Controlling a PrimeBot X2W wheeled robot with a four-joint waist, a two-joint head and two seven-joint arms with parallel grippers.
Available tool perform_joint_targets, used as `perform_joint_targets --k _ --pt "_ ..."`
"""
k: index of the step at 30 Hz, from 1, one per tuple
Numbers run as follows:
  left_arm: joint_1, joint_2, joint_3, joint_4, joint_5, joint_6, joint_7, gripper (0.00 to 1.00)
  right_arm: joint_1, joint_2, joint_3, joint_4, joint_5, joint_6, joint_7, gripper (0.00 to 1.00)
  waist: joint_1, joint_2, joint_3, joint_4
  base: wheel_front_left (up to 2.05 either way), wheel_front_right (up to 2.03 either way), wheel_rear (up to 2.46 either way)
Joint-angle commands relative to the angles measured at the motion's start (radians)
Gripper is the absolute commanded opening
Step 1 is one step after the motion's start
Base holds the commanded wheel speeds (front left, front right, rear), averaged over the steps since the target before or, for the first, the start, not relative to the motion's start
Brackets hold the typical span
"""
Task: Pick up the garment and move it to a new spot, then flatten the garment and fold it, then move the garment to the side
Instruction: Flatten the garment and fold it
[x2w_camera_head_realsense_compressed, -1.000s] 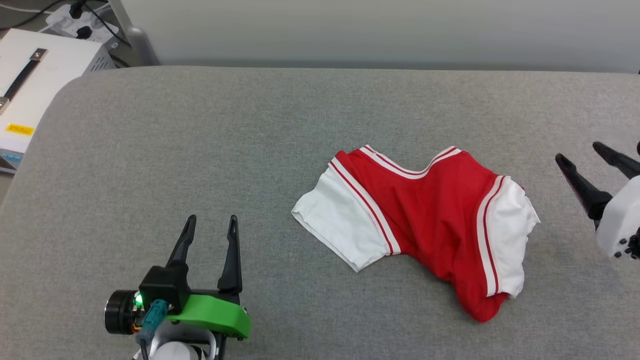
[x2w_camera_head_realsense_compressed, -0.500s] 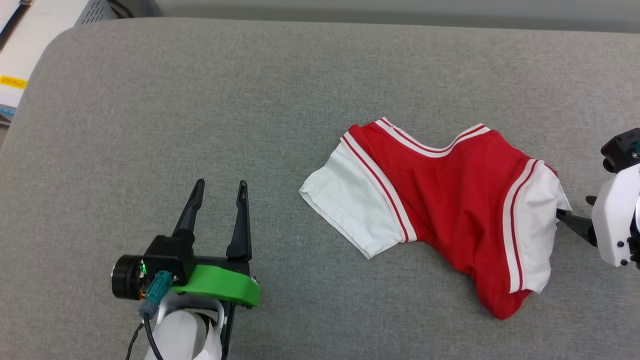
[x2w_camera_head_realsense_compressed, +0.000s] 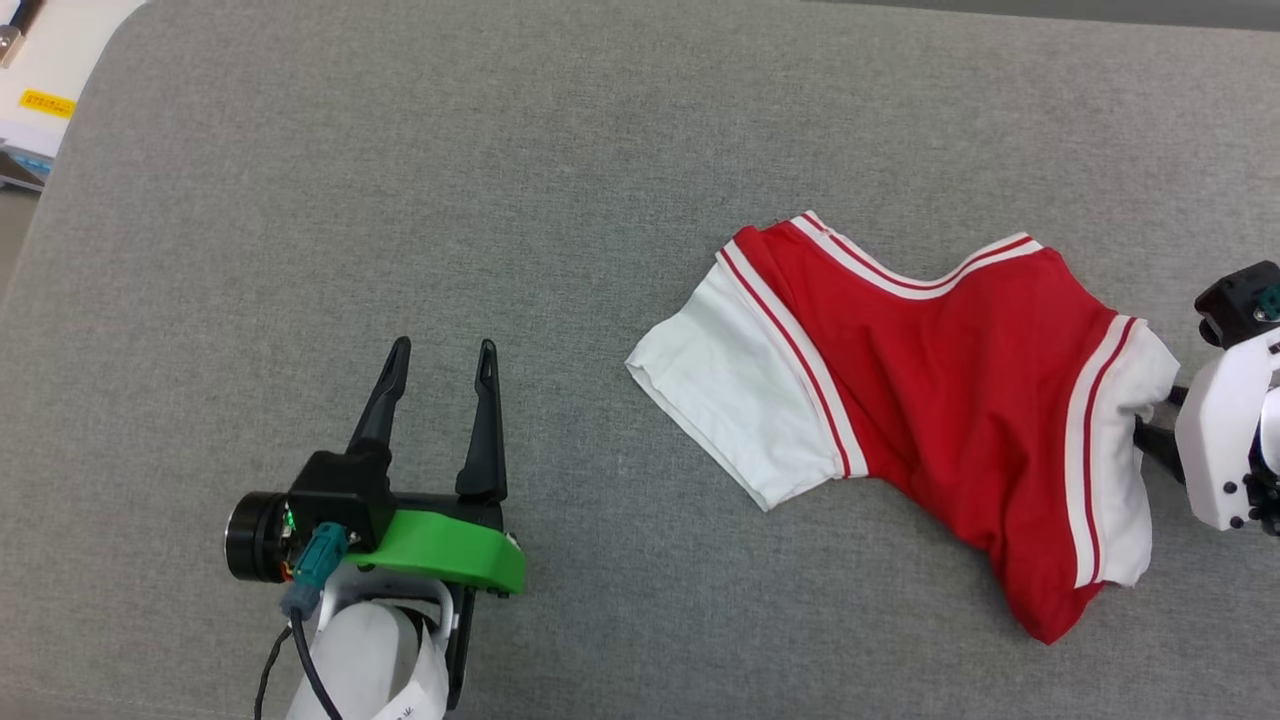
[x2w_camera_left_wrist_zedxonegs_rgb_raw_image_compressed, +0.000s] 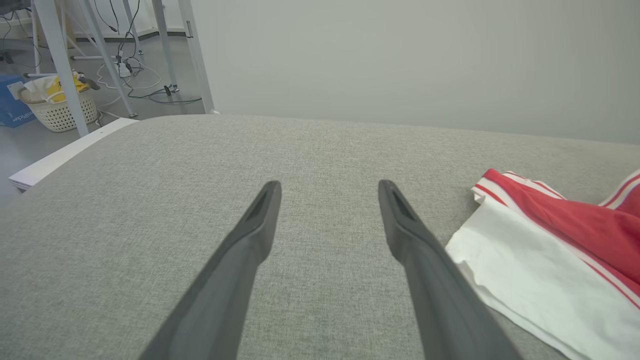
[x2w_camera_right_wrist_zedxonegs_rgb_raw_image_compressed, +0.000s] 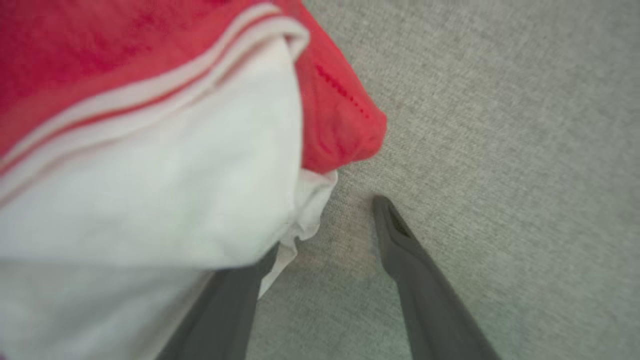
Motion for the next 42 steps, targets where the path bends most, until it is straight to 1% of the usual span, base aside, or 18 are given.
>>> perform_joint_targets --k 1,5,8,12,15,18,19,26,29,30,31,32,36,39,41,42 --pt "0.001 -0.004 0.0 0.004 -0.003 0.002 -0.006 1.0 0.045 0.04 0.051 0.036 0.058 0.0 -0.016 0.0 0.0 0.0 -0.021 -0.016 0.0 0.0 0.0" --pt "0.013 -0.004 0.0 0.013 0.0 0.0 -0.006 1.0 0.042 0.011 0.022 0.03 0.093 0.0 -0.117 0.0 0.0 0.0 -0.056 -0.034 0.0 0.0 0.0" --pt "0.027 -0.004 0.005 0.014 0.002 0.001 -0.006 1.0 0.056 -0.03 -0.027 0.02 0.132 0.0 -0.178 0.0 0.0 0.0 -0.084 -0.05 0.0 0.0 0.0" --pt "0.045 -0.004 0.01 0.016 0.007 -0.003 -0.006 1.0 0.1 -0.094 -0.086 0.027 0.168 0.0 -0.214 0.0 0.0 0.0 -0.106 -0.068 0.0 0.0 0.0" --pt "0.053 -0.004 0.011 0.017 0.012 -0.007 -0.006 1.0 0.14 -0.124 -0.129 0.054 0.203 0.0 -0.231 0.0 0.0 0.0 -0.109 -0.074 0.0 0.0 0.0" --pt "0.055 -0.004 0.011 0.019 0.015 -0.011 -0.006 1.0 0.17 -0.125 -0.167 0.095 0.231 0.0 -0.242 0.0 0.0 0.0 -0.108 -0.077 0.0 0.0 0.0" --pt "0.052 -0.004 0.008 0.023 0.02 -0.017 -0.006 1.0 0.191 -0.122 -0.194 0.154 0.236 0.0 -0.252 0.0 0.0 0.0 -0.103 -0.071 0.0 0.0 0.0" --pt "0.04 -0.004 0.004 0.039 0.026 -0.027 -0.006 1.0 0.2 -0.073 -0.213 0.304 0.228 0.0 -0.259 0.0 0.0 0.0 -0.096 -0.052 0.0 0.0 0.0" --pt "0.041 -0.004 0.004 0.047 0.021 -0.026 -0.006 1.0 0.193 -0.044 -0.218 0.341 0.225 0.0 -0.294 0.0 0.0 0.0 -0.106 -0.049 0.0 0.0 0.0" --pt "0.043 -0.004 0.006 0.048 0.02 -0.025 -0.006 1.0 0.191 -0.036 -0.219 0.342 0.226 0.0 -0.308 0.16 0.0 0.0 -0.112 -0.051 0.0 0.0 0.0" --pt "0.046 -0.004 0.009 0.05 0.02 -0.025 -0.006 1.0 0.188 -0.033 -0.221 0.341 0.222 0.0 -0.332 0.67 0.0 0.0 -0.119 -0.053 0.0 0.0 0.0" --pt "0.048 -0.004 0.014 0.052 0.021 -0.026 -0.006 1.0 0.184 -0.035 -0.223 0.34 0.212 0.0 -0.361 1.0 0.0 0.0 -0.126 -0.056 0.0 0.0 0.0" --pt "0.045 -0.004 0.04 0.055 0.031 -0.04 -0.006 1.0 0.173 -0.038 -0.226 0.32 0.156 0.0 -0.491 1.0 0.0 0.0 -0.152 -0.071 0.0 0.0 0.0" --pt "0.025 0.003 0.069 0.053 0.04 -0.058 -0.006 1.0 0.161 -0.036 -0.242 0.295 0.092 0.0 -0.621 1.0 0.0 0.0 -0.164 -0.084 0.0 0.0 0.0" --pt "0.003 0.015 0.082 0.054 0.043 -0.075 -0.006 1.0 0.156 -0.019 -0.258 0.279 0.048 0.0 -0.699 1.0 0.0 0.0 -0.169 -0.092 0.0 0.0 0.0" --pt "-0.043 0.034 0.092 0.062 0.039 -0.099 -0.006 1.0 0.158 0.017 -0.288 0.247 -0.015 0.0 -0.773 1.0 0.0 0.0 -0.171 -0.101 0.0 0.0 0.0"
